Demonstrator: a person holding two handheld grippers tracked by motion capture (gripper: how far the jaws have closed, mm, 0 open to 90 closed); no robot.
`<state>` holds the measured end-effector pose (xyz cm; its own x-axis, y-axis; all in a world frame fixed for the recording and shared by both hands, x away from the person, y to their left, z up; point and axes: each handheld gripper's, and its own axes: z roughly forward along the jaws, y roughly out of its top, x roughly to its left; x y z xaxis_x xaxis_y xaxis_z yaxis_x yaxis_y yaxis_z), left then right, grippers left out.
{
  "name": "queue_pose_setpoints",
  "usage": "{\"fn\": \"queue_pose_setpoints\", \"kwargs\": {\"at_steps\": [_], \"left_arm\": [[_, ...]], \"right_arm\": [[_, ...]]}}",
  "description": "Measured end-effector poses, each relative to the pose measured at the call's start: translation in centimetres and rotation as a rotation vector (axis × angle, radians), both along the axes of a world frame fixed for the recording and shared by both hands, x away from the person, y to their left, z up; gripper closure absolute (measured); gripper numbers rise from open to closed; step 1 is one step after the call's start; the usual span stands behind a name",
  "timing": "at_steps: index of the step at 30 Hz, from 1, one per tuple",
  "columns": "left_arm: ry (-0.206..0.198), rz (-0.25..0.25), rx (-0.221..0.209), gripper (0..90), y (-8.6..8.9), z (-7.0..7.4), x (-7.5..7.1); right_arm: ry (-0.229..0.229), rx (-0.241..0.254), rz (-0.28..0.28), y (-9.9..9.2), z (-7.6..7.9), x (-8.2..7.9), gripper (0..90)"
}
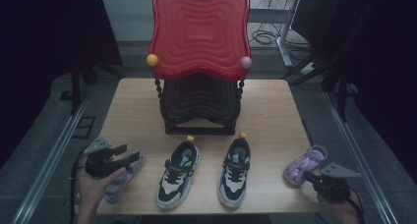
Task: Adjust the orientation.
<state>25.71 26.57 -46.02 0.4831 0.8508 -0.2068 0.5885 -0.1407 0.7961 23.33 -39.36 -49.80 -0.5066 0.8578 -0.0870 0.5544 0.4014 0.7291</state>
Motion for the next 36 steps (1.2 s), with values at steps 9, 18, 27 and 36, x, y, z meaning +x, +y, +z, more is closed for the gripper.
{"fn": "queue_pose_setpoints", "kwargs": {"at_steps": [9,18,27,36], "left_arm": [[0.001,0.006,0.003,37.6,0.1,0.0,0.0],[0.003,0.005,0.007,37.5,0.2,0.1,-0.1],[0.001,0.013,0.006,37.4,0.4,0.2,-0.3],[0.002,0.014,0.004,37.5,0.5,0.3,-0.4]], "right_arm": [[-0.010,-0.022,0.047,2.0,-0.2,0.7,89.4],[-0.024,-0.097,0.063,4.4,0.0,1.9,89.4],[-0.037,-0.139,0.054,6.0,0.2,3.1,89.3],[-0.018,-0.131,-0.002,6.9,0.1,4.8,89.4]]}}
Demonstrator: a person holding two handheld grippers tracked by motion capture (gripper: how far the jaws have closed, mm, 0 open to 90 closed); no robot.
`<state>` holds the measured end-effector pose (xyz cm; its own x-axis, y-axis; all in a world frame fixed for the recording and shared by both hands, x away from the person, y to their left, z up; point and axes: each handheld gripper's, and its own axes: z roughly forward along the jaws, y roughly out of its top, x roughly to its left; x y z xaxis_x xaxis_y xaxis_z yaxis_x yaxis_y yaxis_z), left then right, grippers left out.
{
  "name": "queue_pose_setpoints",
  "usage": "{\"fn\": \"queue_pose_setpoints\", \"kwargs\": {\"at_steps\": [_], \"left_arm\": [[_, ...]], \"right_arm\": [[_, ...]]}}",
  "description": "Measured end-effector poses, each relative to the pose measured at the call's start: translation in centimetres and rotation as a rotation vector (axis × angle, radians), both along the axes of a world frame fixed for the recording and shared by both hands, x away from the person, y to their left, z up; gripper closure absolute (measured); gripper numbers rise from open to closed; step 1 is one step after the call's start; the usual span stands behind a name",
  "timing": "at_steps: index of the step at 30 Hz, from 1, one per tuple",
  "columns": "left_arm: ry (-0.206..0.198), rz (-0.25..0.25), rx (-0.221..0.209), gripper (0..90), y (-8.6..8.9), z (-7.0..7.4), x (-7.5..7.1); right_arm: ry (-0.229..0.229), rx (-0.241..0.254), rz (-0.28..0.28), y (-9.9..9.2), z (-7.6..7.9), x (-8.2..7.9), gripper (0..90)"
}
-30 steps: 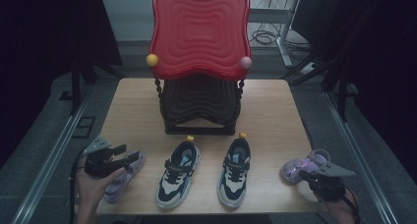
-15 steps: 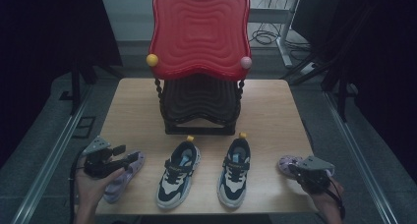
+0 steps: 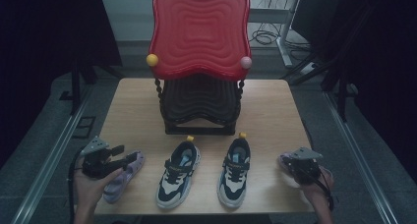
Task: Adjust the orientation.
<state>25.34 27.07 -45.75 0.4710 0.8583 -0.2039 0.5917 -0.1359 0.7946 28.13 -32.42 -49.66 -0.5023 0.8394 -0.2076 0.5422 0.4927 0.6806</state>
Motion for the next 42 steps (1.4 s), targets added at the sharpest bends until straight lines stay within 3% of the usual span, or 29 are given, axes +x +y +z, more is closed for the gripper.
{"fn": "queue_pose_setpoints", "kwargs": {"at_steps": [3,8,19,25,33,42], "left_arm": [[0.004,0.006,-0.001,37.4,0.1,0.0,0.0],[0.007,0.011,-0.001,37.4,0.3,-0.1,0.0],[0.007,0.025,-0.007,37.5,0.7,0.0,-0.1],[0.008,0.024,-0.005,37.5,0.6,0.0,-0.2],[0.012,0.025,-0.004,37.4,0.7,-0.1,-0.2],[0.014,0.023,-0.004,37.3,0.7,-0.2,-0.1]], "right_arm": [[-0.006,0.040,0.017,-0.3,0.3,-0.2,89.3],[-0.054,0.110,-0.010,-2.3,2.0,-1.1,89.3],[-0.116,0.162,-0.202,-9.6,3.0,-3.9,89.3],[-0.095,0.161,-0.275,-12.3,2.1,-5.2,89.4],[-0.023,0.136,-0.292,-13.1,0.0,-5.5,89.4],[0.002,0.141,-0.278,-12.0,0.0,-5.8,89.5]]}}
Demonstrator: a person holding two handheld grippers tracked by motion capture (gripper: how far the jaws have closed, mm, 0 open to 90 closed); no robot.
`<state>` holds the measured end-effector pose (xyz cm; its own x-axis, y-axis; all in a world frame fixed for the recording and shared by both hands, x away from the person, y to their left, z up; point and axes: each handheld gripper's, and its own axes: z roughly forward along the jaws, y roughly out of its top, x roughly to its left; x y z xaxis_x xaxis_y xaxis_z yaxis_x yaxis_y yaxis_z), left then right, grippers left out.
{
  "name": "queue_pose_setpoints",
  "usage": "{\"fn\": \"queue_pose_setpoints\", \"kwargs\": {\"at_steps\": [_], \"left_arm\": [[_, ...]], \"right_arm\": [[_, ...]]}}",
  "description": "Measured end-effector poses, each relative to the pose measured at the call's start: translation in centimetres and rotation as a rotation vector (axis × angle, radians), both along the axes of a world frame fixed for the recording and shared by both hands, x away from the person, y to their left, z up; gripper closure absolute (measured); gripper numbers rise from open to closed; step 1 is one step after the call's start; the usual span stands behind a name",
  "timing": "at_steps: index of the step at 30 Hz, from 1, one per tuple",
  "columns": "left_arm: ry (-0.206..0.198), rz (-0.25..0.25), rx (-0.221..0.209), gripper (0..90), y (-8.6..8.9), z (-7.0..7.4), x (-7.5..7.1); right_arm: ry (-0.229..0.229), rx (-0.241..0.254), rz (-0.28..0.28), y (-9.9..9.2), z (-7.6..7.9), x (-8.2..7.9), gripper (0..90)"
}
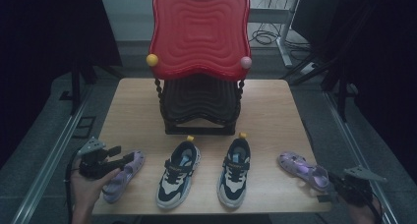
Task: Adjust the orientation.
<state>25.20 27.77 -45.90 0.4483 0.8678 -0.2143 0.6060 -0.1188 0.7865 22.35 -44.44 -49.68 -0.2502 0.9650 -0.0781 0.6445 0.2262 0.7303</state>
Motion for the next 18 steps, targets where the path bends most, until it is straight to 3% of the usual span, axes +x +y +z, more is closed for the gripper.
{"fn": "queue_pose_setpoints", "kwargs": {"at_steps": [18], "left_arm": [[0.002,0.003,-0.005,37.4,0.3,0.0,0.0]], "right_arm": [[0.041,0.033,0.107,1.5,0.4,-0.3,89.5]]}}
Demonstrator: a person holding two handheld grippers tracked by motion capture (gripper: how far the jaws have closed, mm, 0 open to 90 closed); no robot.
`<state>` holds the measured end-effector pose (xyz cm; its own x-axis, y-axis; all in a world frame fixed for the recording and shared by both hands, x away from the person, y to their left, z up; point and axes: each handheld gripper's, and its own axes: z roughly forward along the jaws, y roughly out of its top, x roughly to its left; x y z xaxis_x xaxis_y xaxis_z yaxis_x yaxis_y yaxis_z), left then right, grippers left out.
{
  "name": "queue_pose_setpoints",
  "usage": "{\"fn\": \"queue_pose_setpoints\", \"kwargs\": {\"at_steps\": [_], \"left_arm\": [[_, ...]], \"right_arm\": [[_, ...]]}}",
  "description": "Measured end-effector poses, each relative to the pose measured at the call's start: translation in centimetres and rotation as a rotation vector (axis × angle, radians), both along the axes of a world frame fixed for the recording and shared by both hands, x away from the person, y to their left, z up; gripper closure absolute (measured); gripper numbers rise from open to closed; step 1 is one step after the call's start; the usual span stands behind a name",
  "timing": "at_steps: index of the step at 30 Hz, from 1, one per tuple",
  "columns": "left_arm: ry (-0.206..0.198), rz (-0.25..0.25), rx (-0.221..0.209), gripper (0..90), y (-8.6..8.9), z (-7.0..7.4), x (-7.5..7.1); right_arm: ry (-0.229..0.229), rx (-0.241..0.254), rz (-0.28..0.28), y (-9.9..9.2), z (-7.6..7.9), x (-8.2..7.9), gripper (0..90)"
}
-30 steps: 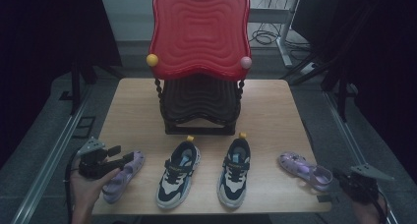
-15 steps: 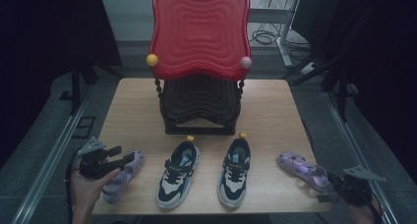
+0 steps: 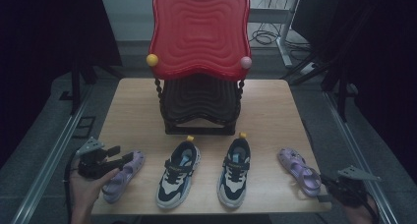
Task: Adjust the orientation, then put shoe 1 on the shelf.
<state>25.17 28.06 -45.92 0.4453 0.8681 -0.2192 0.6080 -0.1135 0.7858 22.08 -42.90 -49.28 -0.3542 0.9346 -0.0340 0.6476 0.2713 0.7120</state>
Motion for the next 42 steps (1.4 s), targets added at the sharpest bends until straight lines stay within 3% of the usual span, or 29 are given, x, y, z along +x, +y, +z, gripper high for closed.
{"fn": "queue_pose_setpoints", "kwargs": {"at_steps": [9,16,23,31,35,42], "left_arm": [[0.002,0.007,-0.001,37.3,0.2,-0.1,0.0],[0.000,0.008,0.000,37.3,0.2,0.0,-0.1],[-0.004,0.022,0.005,37.3,0.5,0.2,-0.7],[-0.027,0.029,0.011,37.7,0.5,1.1,-1.4],[-0.032,0.011,0.021,37.8,0.5,1.4,-1.9],[-0.024,0.008,-0.012,40.8,1.6,0.9,-3.4]], "right_arm": [[0.001,0.009,0.005,-0.3,0.0,-0.1,88.6],[-0.061,0.001,-0.017,-0.4,1.1,-0.5,86.5],[-0.120,0.043,0.056,1.0,2.1,-0.3,83.2],[-0.110,0.081,0.123,2.3,2.0,0.6,75.1],[-0.106,0.084,0.130,2.4,1.9,0.7,72.1],[-0.097,0.090,0.116,2.5,1.8,0.7,68.0]]}}
